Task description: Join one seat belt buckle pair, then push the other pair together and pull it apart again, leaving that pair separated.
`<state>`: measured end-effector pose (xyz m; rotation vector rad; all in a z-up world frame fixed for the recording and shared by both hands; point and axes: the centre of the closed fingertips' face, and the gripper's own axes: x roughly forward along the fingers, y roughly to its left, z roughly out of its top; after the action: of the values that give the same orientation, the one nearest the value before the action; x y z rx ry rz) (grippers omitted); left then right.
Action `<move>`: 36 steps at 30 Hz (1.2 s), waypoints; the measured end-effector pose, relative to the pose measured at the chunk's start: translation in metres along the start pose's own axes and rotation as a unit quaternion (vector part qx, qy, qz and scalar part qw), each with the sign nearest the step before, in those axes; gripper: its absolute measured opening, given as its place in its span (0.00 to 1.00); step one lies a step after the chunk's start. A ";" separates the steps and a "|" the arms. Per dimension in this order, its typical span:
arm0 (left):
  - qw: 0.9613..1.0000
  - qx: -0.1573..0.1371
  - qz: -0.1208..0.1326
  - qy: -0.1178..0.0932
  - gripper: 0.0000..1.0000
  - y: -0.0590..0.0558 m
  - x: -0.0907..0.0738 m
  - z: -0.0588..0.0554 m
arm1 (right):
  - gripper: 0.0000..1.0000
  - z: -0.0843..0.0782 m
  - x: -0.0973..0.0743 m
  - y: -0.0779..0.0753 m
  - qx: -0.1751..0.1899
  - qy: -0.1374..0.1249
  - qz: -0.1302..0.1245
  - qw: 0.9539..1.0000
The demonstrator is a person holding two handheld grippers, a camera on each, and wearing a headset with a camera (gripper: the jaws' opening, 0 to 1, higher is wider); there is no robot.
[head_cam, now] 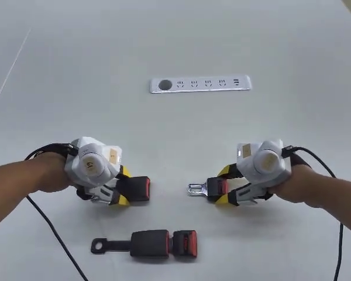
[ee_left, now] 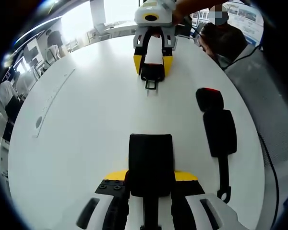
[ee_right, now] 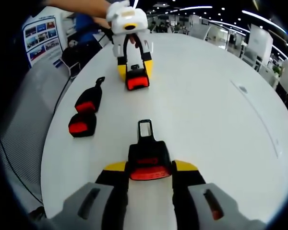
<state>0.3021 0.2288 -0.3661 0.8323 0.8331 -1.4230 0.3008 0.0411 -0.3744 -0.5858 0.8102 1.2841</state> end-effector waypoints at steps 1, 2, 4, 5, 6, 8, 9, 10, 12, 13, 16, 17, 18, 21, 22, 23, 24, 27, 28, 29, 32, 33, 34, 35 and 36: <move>1.000 0.000 0.000 0.000 0.34 0.000 0.000 0.000 | 0.36 -0.001 -0.001 -0.001 -0.001 -0.001 -0.001 1.000; 1.000 0.000 0.000 0.001 0.34 0.000 0.000 0.000 | 0.36 -0.004 -0.003 -0.001 0.003 0.001 -0.001 1.000; 1.000 0.000 0.000 0.001 0.34 0.000 0.000 0.000 | 0.36 -0.009 -0.005 -0.001 0.007 0.004 0.000 1.000; 1.000 -0.001 0.000 0.001 0.34 0.000 0.000 0.001 | 0.36 -0.011 -0.007 -0.001 0.007 0.005 -0.001 1.000; 1.000 -0.001 0.000 0.001 0.34 0.000 0.000 0.001 | 0.36 -0.015 -0.008 -0.002 0.008 0.010 0.000 1.000; 1.000 -0.003 0.001 0.001 0.34 0.000 0.000 0.001 | 0.36 -0.018 -0.010 -0.002 0.006 0.011 -0.002 1.000; 1.000 -0.003 0.001 0.001 0.34 0.000 0.000 0.001 | 0.36 -0.020 -0.013 -0.001 0.008 0.011 -0.003 1.000; 1.000 -0.004 0.001 0.001 0.34 0.001 0.000 0.000 | 0.36 -0.022 -0.014 -0.001 0.010 0.011 -0.006 1.000; 1.000 -0.003 0.002 0.003 0.34 0.002 0.000 -0.001 | 0.36 -0.024 -0.015 -0.002 0.020 0.007 -0.011 1.000; 1.000 -0.004 0.001 0.003 0.34 0.002 0.000 -0.001 | 0.36 -0.026 -0.017 -0.001 0.026 0.006 -0.012 1.000; 1.000 -0.004 0.001 0.002 0.34 0.004 0.001 -0.003 | 0.37 -0.026 -0.018 -0.003 0.036 0.005 -0.008 0.999; 1.000 -0.004 0.002 0.003 0.34 0.005 0.002 -0.004 | 0.37 -0.027 -0.019 -0.001 0.037 0.004 -0.008 0.999; 1.000 -0.004 0.003 0.004 0.34 0.005 0.002 -0.004 | 0.37 -0.027 -0.018 -0.001 0.036 0.004 -0.009 0.999; 1.000 -0.018 0.009 0.007 0.34 0.006 0.003 -0.004 | 0.43 -0.024 -0.016 0.003 0.026 0.015 -0.016 0.999; 1.000 -0.020 0.011 0.010 0.34 0.006 0.003 -0.003 | 0.52 -0.023 -0.016 -0.003 0.011 0.019 -0.035 0.999; 0.999 -0.033 0.019 0.020 0.35 0.006 0.002 -0.004 | 0.59 -0.022 -0.019 -0.005 0.017 0.012 -0.055 0.998; 0.999 -0.032 0.021 0.024 0.37 0.006 0.001 -0.005 | 0.62 -0.019 -0.020 -0.008 0.028 0.004 -0.063 0.998; 0.996 -0.064 0.038 -0.038 0.59 0.009 -0.008 0.014 | 0.65 -0.013 -0.033 -0.014 0.064 -0.027 -0.106 0.992; 0.992 -0.097 0.045 -0.062 0.66 0.011 -0.013 0.021 | 0.68 -0.009 -0.035 -0.017 0.079 -0.040 -0.119 0.989; 0.988 -0.122 0.058 -0.072 0.71 0.015 -0.018 0.023 | 0.71 -0.011 -0.039 -0.018 0.091 -0.047 -0.131 0.986; 0.982 -0.141 0.084 -0.092 0.77 0.020 -0.028 0.026 | 0.74 -0.010 -0.048 -0.020 0.115 -0.062 -0.172 0.976; 0.978 -0.155 0.097 -0.105 0.78 0.021 -0.033 0.029 | 0.75 -0.011 -0.052 -0.018 0.126 -0.068 -0.186 0.972; 0.974 -0.164 0.110 -0.110 0.80 0.023 -0.036 0.030 | 0.77 -0.009 -0.054 -0.018 0.133 -0.073 -0.197 0.969; 0.971 -0.165 0.127 -0.115 0.83 0.026 -0.041 0.030 | 0.79 -0.009 -0.059 -0.016 0.145 -0.082 -0.214 0.963; 0.965 -0.181 0.148 -0.116 0.86 0.026 -0.046 0.029 | 0.80 -0.008 -0.061 -0.016 0.155 -0.087 -0.224 0.958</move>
<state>0.3284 0.2249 -0.3118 0.4755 0.7249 -1.0398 0.3101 -0.0047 -0.3316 -0.3677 0.6657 0.7609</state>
